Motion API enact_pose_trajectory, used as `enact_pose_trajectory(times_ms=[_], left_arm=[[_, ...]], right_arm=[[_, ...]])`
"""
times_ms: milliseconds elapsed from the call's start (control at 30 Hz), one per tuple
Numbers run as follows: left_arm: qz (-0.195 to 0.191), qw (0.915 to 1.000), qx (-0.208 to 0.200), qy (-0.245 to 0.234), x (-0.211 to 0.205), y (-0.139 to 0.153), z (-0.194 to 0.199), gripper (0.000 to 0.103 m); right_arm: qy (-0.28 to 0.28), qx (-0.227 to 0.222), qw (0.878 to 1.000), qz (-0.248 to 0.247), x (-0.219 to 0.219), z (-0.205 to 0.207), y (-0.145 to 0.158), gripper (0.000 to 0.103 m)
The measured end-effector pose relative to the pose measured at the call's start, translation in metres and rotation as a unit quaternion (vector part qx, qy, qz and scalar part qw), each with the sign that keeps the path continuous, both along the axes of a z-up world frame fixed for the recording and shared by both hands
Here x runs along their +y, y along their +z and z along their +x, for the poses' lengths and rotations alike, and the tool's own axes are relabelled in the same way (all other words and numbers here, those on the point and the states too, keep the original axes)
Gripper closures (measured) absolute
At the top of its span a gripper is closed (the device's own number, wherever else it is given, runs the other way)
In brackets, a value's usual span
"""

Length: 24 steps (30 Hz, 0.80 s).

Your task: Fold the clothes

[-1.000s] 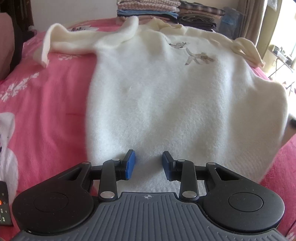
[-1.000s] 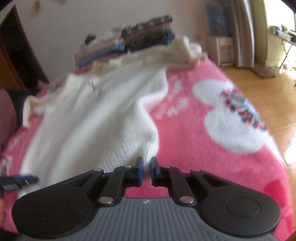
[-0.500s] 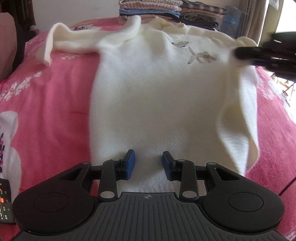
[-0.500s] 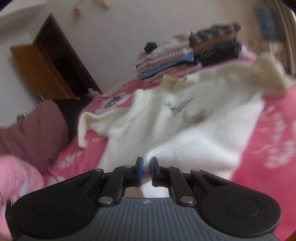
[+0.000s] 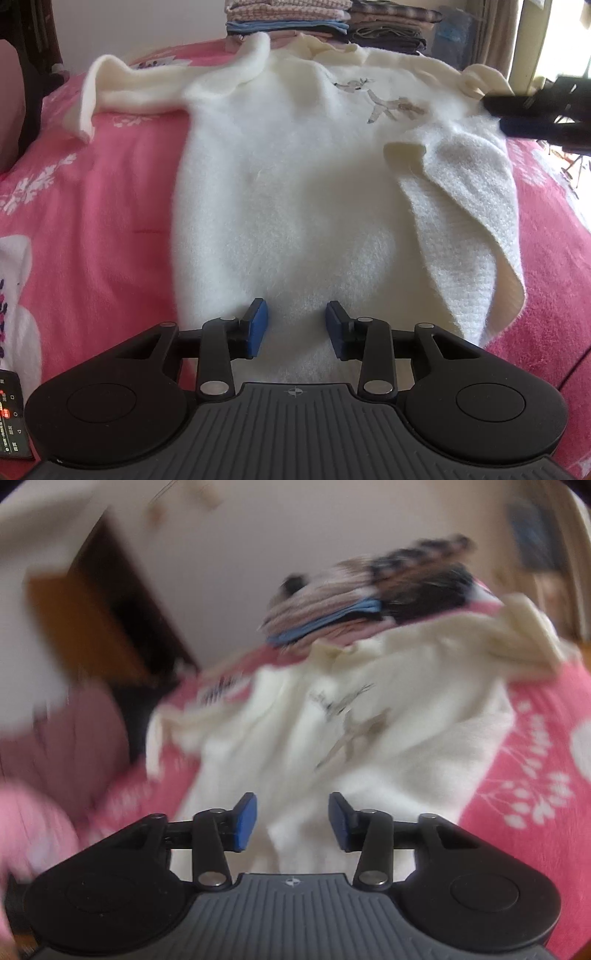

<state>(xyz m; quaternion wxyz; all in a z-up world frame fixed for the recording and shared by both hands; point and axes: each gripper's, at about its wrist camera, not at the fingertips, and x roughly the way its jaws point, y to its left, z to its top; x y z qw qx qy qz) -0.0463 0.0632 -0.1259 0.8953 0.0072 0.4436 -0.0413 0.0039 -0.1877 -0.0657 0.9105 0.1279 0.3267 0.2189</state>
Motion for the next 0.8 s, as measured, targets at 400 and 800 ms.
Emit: enact_pose_trajectory(times_ms=[400,800], left_arm=[[0.007,0.9999,-0.002,0.006,0.000,0.000,-0.001,0.066],[0.018,0.9998,-0.009,0.000,-0.003,0.000,-0.002,0.066]], right_arm=[[0.079,-0.119,0.900,-0.412,0.139,0.001,-0.057,0.048],[-0.060,-0.114,0.936,-0.327,0.073,-0.008,-0.003,0.092]])
